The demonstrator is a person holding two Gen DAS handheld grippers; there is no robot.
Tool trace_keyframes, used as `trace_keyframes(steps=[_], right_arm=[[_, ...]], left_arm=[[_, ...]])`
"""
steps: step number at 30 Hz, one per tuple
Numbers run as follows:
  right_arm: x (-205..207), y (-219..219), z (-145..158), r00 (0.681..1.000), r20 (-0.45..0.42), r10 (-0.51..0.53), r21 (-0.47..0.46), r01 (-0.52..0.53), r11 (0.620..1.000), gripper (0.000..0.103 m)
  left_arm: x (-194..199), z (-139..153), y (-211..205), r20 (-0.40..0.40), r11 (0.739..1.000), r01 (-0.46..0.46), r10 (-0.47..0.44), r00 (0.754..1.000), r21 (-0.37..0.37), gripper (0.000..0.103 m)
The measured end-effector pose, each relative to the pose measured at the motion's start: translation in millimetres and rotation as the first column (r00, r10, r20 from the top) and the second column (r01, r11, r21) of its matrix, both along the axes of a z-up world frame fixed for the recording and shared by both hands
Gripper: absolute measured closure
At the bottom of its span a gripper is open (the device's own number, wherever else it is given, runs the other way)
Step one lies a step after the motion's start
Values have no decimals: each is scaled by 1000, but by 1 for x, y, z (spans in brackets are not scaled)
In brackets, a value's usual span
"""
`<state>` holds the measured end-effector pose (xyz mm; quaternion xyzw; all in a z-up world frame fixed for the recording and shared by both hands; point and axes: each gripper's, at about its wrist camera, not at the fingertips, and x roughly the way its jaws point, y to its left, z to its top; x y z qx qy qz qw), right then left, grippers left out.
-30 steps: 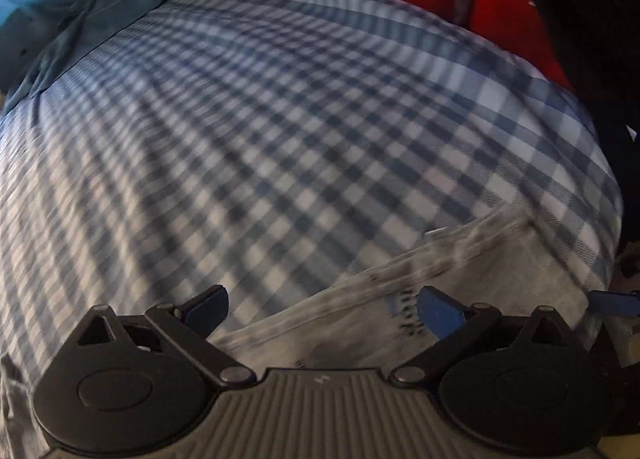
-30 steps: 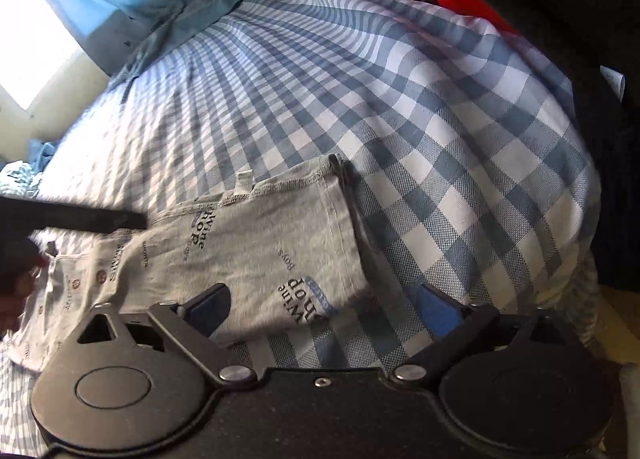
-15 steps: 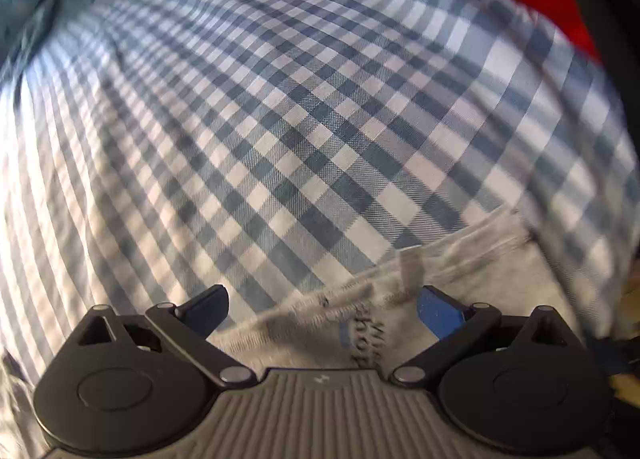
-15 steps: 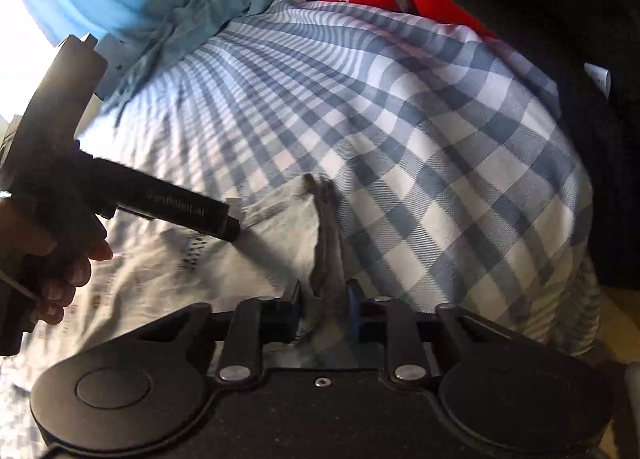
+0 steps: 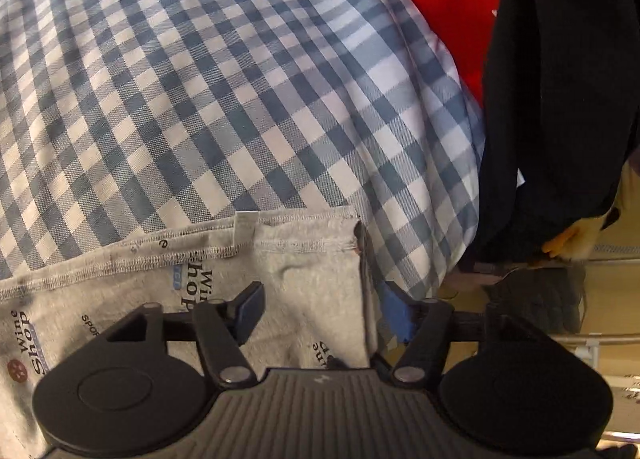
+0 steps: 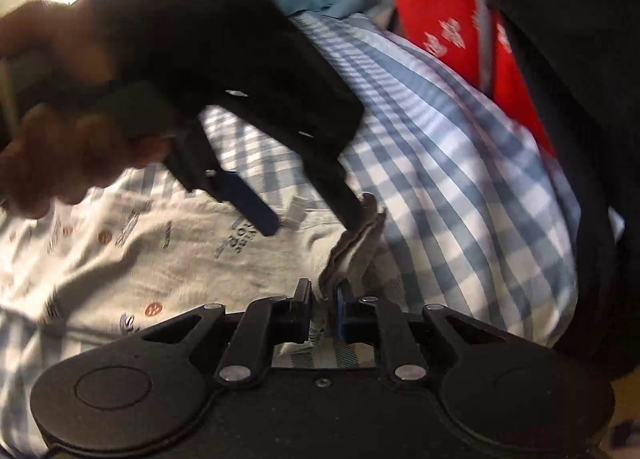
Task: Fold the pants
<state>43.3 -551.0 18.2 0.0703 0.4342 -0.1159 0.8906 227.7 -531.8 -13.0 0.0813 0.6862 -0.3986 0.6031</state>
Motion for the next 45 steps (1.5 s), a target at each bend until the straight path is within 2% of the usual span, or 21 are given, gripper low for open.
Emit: trace_keyframes(steps=[3, 9, 12, 14, 15, 18, 20, 21, 24, 26, 27, 28, 29, 30, 31, 33, 36, 38, 40, 43, 45], right_arm=[[8, 16, 0, 999, -22, 46, -46, -47, 998, 90], [18, 44, -1, 989, -66, 129, -135, -137, 981, 90], [20, 48, -1, 989, -70, 133, -117, -141, 983, 90], [21, 49, -1, 989, -71, 131, -116, -139, 984, 90], [21, 49, -1, 989, -70, 128, -113, -135, 984, 90], [17, 45, 1, 994, -59, 90, -108, -96, 989, 80], [14, 43, 1, 997, -55, 49, -115, -55, 992, 55], [13, 41, -1, 998, -55, 34, -114, -40, 993, 51], [14, 44, -7, 998, -57, 41, -137, -49, 989, 48], [16, 51, -8, 996, -42, 74, -174, -80, 981, 54], [16, 56, -9, 996, -33, 89, -193, -93, 977, 58], [17, 60, -8, 995, -21, 97, -205, -100, 974, 70], [18, 62, -7, 994, -6, 106, -207, -105, 973, 90], [18, 65, -5, 994, 3, 113, -212, -110, 971, 94], [19, 70, -4, 993, 8, 121, -230, -116, 966, 94], [20, 82, -1, 988, 17, 154, -270, -144, 952, 94], [24, 105, 0, 972, -13, 233, -345, -223, 912, 94], [27, 120, -1, 963, -38, 267, -374, -261, 890, 94], [29, 132, -2, 959, -57, 277, -390, -276, 878, 94], [34, 144, -2, 963, -68, 261, -382, -267, 885, 95], [36, 152, 1, 965, -63, 254, -382, -259, 887, 95]], left_arm=[[-4, 1, -1, 22, 1000, -1, 1, 1000, 18, 26], [-8, 1, -11, 106, 995, 39, -48, 993, 92, 31], [-11, 1, -6, 99, 996, 36, -44, 994, 79, 34], [-13, -3, -1, 118, 995, 22, -33, 993, 92, 69], [-13, -5, 1, 128, 995, 11, -24, 991, 100, 96], [-8, -6, 18, 115, 997, -57, 50, 992, 57, 97], [-1, -4, 30, 68, 995, -97, 96, 993, 3, 97], [1, -4, 35, 50, 993, -114, 115, 992, -17, 97], [11, -6, 50, -26, 985, -168, 166, 986, -46, 97], [17, -8, 59, -74, 978, -196, 192, 979, -63, 97], [19, -7, 63, -82, 976, -203, 198, 977, -72, 96], [20, -6, 66, -87, 975, -206, 198, 976, -86, 93], [22, -5, 69, -90, 973, -206, 197, 976, -101, 89], [22, -4, 73, -91, 973, -202, 192, 977, -114, 72], [23, -2, 78, -84, 974, -192, 183, 980, -120, 46], [24, 4, 87, -38, 977, -177, 174, 984, -122, 26], [23, 8, 95, -6, 980, -144, 144, 990, -138, 27], [24, 8, 104, 3, 979, -156, 158, 988, -135, 37], [26, 7, 114, 31, 980, -172, 176, 984, -97, 72], [30, 5, 133, 39, 966, -238, 243, 969, -102, 97], [31, 6, 149, 23, 953, -272, 277, 961, -133, 97]])
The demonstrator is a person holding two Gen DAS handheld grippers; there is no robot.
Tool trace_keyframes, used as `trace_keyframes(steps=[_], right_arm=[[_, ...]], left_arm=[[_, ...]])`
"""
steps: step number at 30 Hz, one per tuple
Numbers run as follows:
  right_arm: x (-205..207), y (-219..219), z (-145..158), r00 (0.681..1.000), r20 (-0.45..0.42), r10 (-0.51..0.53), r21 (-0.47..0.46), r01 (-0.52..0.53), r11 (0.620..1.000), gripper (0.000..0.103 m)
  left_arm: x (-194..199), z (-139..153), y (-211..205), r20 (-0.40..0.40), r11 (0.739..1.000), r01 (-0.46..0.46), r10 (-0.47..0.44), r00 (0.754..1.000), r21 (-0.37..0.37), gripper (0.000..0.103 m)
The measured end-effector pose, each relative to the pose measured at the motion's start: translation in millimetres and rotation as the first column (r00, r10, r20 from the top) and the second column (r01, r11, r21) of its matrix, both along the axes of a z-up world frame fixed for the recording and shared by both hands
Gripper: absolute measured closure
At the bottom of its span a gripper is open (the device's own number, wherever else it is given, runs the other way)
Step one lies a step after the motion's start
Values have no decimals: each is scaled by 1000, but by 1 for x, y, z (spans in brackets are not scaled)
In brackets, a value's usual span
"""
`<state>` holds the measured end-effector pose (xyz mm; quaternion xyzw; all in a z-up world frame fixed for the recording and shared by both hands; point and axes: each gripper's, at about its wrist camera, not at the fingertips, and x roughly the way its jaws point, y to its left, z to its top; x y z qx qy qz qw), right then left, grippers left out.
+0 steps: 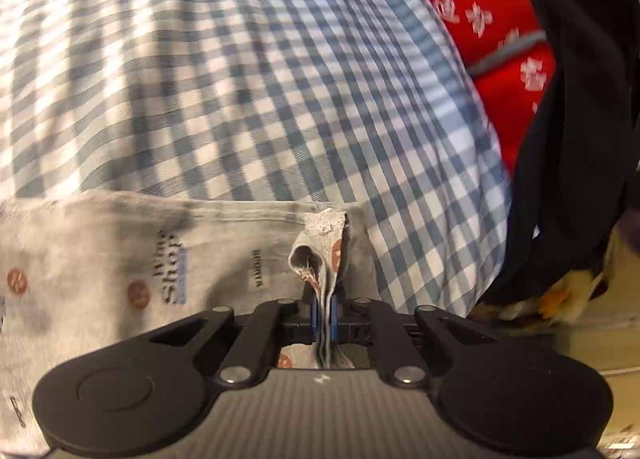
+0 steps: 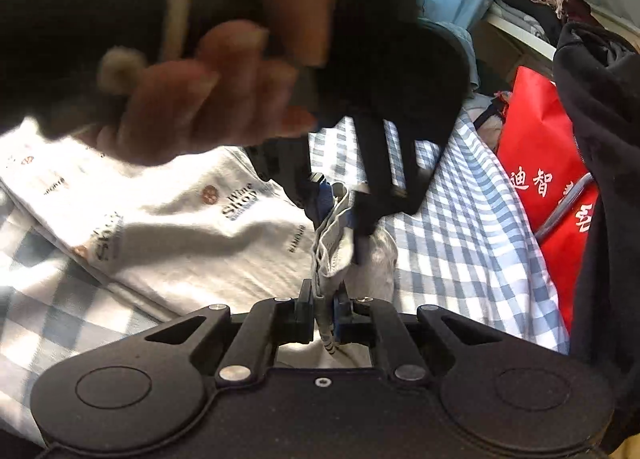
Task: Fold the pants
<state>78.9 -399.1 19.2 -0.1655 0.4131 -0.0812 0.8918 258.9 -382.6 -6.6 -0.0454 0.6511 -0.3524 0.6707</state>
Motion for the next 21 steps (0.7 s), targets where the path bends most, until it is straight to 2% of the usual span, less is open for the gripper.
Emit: trace_keyframes(steps=[5, 11, 16, 21], right_arm=[[6, 27, 15, 1000, 25, 8, 5, -8, 1000, 96], [22, 80, 34, 997, 37, 60, 108, -64, 992, 96], [47, 124, 19, 994, 18, 111, 204, -112, 973, 96], [70, 154, -13, 995, -32, 95, 231, -85, 969, 96]], left_arm=[[3, 26, 41, 71, 998, 18, -14, 997, -55, 97], [19, 41, 107, 148, 1000, 27, -25, 989, -7, 98], [39, 24, 160, 134, 999, -24, 17, 991, 48, 97], [51, -9, 184, 168, 996, 15, -31, 985, 93, 97]])
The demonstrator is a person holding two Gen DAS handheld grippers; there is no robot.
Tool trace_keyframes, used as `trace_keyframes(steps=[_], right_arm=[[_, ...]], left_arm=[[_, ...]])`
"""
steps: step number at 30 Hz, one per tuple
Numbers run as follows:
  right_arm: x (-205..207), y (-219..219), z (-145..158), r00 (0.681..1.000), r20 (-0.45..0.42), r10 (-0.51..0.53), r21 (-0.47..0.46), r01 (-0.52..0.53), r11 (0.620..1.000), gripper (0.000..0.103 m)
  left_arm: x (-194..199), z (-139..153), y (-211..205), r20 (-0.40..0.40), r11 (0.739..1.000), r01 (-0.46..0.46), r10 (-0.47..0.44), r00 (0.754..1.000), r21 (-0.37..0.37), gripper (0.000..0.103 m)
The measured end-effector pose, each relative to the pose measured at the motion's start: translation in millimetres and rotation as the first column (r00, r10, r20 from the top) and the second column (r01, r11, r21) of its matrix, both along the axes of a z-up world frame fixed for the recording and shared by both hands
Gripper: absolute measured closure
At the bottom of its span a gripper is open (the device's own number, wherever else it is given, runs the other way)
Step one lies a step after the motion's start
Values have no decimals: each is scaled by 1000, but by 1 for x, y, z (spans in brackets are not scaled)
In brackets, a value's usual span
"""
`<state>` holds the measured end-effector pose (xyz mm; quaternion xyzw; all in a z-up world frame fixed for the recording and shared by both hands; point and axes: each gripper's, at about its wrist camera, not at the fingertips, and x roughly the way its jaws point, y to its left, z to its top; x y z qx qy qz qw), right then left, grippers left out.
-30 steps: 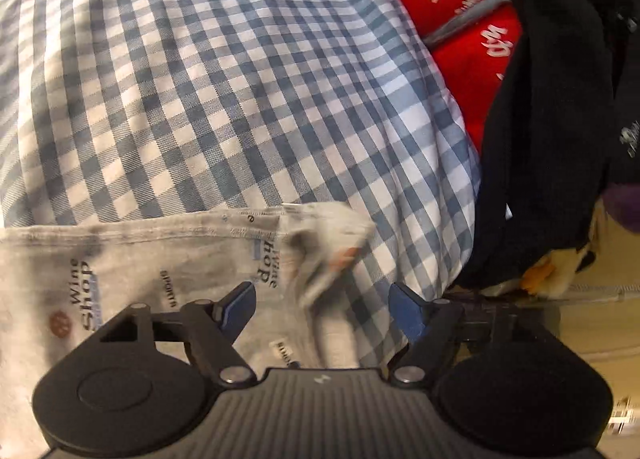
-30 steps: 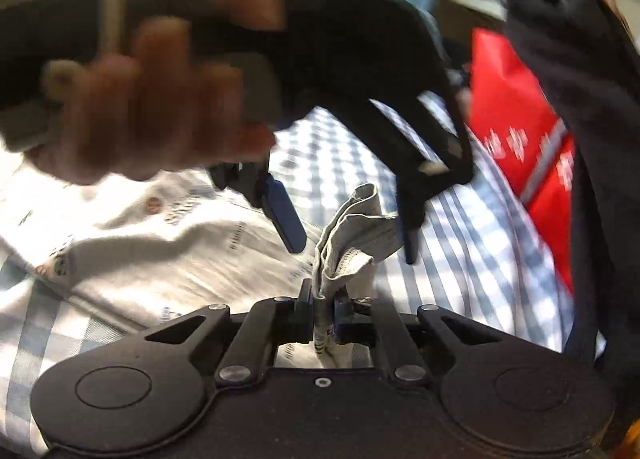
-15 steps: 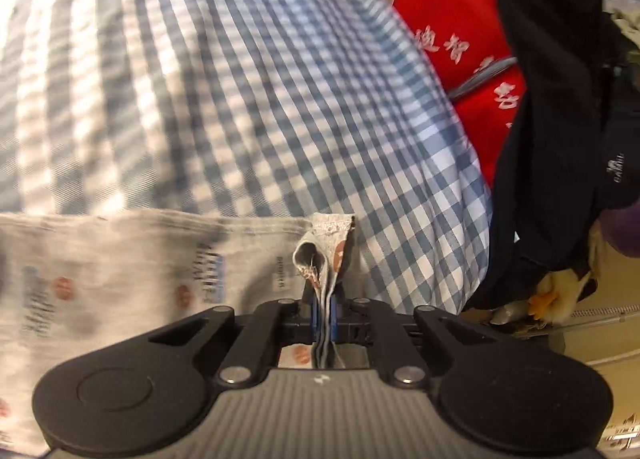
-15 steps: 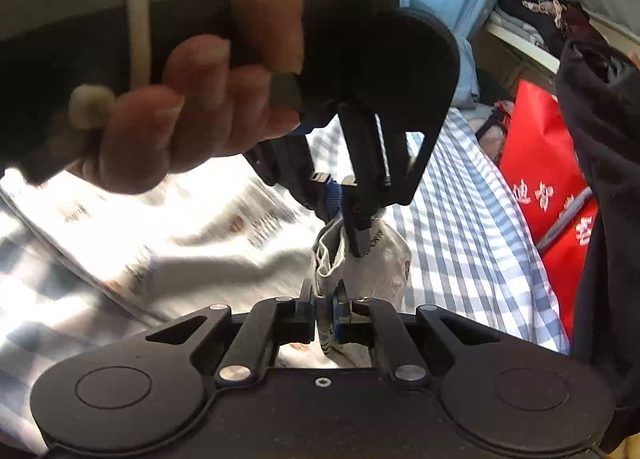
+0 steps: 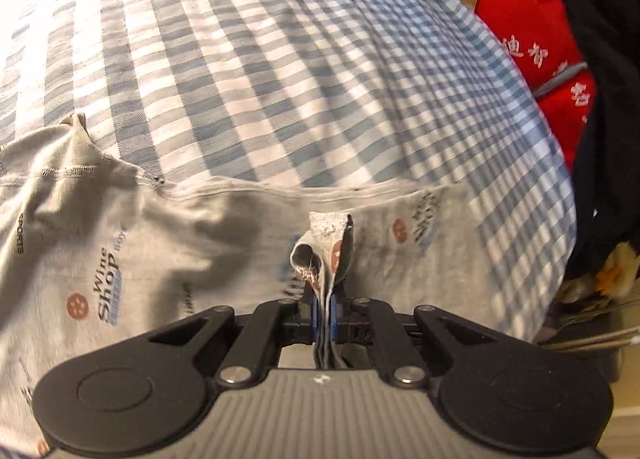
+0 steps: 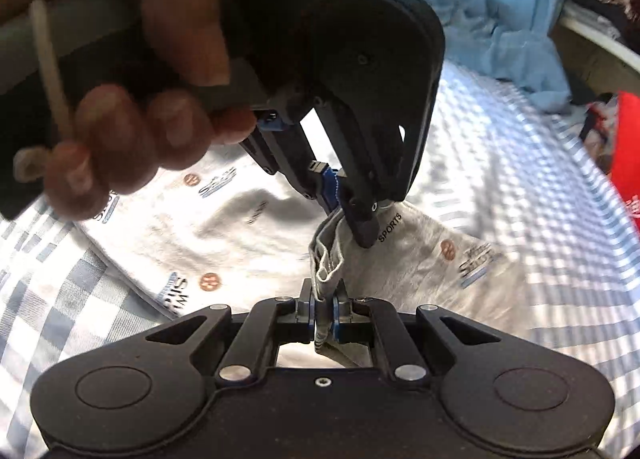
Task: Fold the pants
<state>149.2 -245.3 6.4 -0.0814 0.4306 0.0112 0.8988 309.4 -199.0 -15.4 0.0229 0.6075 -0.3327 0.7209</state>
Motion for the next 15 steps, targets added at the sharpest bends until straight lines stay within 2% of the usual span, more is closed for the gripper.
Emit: trace_keyframes(steps=[7, 11, 15], right_arm=[[7, 9, -22, 998, -30, -49, 1, 49, 999, 95], [2, 9, -21, 998, -27, -50, -2, 50, 999, 95], [-5, 12, -8, 1000, -7, -30, -4, 30, 1000, 95]], left_arm=[[-3, -14, 4, 20, 999, 43, -43, 999, 6, 98], [-7, -4, 5, 24, 999, 45, -45, 999, -5, 98], [-10, 14, 7, 42, 998, 62, -61, 997, -23, 98]])
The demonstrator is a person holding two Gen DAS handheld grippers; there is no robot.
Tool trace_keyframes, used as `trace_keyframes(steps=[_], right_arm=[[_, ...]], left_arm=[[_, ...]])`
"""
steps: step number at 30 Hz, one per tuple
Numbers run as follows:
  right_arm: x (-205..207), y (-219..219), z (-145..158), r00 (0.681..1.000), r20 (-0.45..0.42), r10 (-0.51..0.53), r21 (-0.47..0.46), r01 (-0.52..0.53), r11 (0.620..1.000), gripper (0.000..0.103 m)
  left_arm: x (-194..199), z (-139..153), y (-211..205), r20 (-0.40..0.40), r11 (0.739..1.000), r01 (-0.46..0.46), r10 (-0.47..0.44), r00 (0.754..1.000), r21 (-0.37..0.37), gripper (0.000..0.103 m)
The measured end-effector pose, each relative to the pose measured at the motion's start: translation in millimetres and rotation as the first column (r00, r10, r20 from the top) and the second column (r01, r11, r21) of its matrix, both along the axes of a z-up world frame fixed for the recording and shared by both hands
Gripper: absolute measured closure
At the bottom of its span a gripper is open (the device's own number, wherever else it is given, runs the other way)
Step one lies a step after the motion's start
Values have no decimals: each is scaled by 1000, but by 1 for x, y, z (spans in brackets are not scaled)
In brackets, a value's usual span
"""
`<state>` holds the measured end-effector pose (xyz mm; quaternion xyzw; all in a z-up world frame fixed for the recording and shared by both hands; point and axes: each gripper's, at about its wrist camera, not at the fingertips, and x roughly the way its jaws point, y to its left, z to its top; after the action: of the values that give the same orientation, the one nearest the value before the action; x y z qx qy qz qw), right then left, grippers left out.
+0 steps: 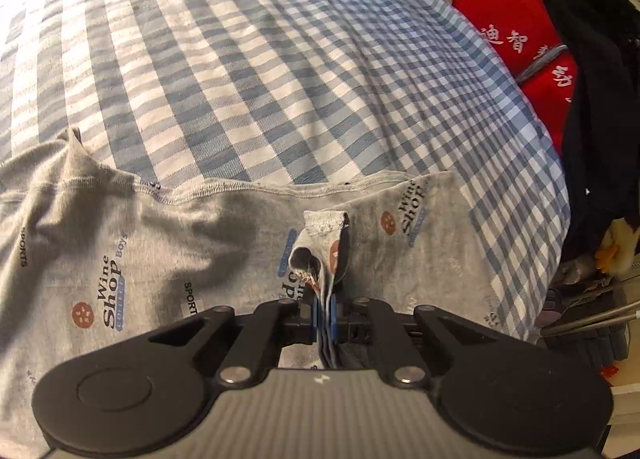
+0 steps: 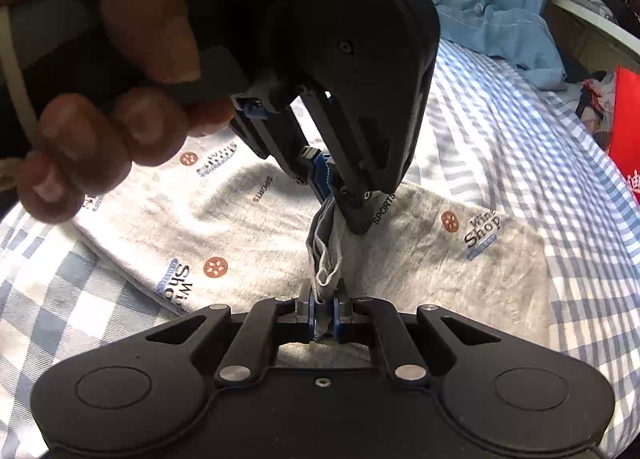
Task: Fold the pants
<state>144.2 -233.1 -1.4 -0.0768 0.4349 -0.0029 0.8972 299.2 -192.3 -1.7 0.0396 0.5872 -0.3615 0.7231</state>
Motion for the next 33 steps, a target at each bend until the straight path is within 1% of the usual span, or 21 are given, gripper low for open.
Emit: trace_keyframes(steps=[5, 8, 10, 13, 16, 19, 22, 24, 25, 26, 27, 28, 29, 30, 31, 32, 33], right_arm=[[-7, 11, 24, 998, 19, 65, 7, -65, 998, 95], [-5, 26, 34, 993, 24, 118, 5, -118, 993, 95], [0, 39, 38, 989, 24, 149, 22, -149, 989, 95], [12, 59, 40, 982, 24, 190, 61, -191, 980, 95], [25, 83, 39, 968, 15, 249, 84, -249, 965, 95], [37, 107, 32, 955, -8, 296, 97, -294, 951, 95], [46, 122, 21, 945, -32, 327, 99, -322, 941, 95], [52, 125, 13, 944, -49, 326, 110, -320, 941, 95], [53, 127, 10, 945, -58, 323, 116, -315, 942, 95], [54, 129, 7, 945, -68, 319, 121, -310, 943, 95], [55, 129, 3, 946, -78, 314, 126, -304, 945, 94], [55, 129, 1, 948, -85, 306, 123, -295, 948, 90], [53, 128, -1, 950, -88, 299, 123, -288, 950, 82], [51, 127, 0, 952, -88, 293, 122, -281, 952, 79], [48, 124, 1, 955, -84, 284, 121, -273, 954, 72], [44, 120, 2, 959, -83, 272, 116, -262, 958, 62], [39, 116, 4, 963, -82, 258, 109, -249, 962, 55]], left_arm=[[3, 22, 25, -6, 999, 9, -10, 1000, -36, 98], [7, 32, 48, 20, 998, 28, -27, 999, -49, 98], [10, 36, 65, 45, 999, 36, -35, 998, -26, 98], [17, 39, 93, 59, 1000, 18, -18, 998, 0, 98], [28, 31, 115, 63, 999, -8, 5, 998, 47, 98], [33, 20, 125, 73, 992, -18, 9, 997, 122, 98], [34, 10, 131, 80, 990, -20, 8, 997, 141, 98], [35, 0, 134, 86, 989, -20, 8, 996, 149, 98], [35, -5, 136, 83, 988, -25, 13, 996, 151, 96], [35, -11, 137, 79, 987, -38, 26, 997, 157, 94], [36, -14, 139, 76, 984, -56, 43, 996, 170, 88], [36, -14, 140, 79, 981, -76, 63, 995, 180, 82], [36, -13, 142, 80, 979, -93, 79, 994, 181, 77], [35, -11, 144, 81, 980, -103, 90, 993, 173, 64], [35, -8, 147, 87, 979, -119, 106, 991, 164, 49], [34, -5, 149, 99, 976, -144, 129, 987, 160, 43], [34, -4, 151, 111, 972, -169, 152, 982, 165, 36]])
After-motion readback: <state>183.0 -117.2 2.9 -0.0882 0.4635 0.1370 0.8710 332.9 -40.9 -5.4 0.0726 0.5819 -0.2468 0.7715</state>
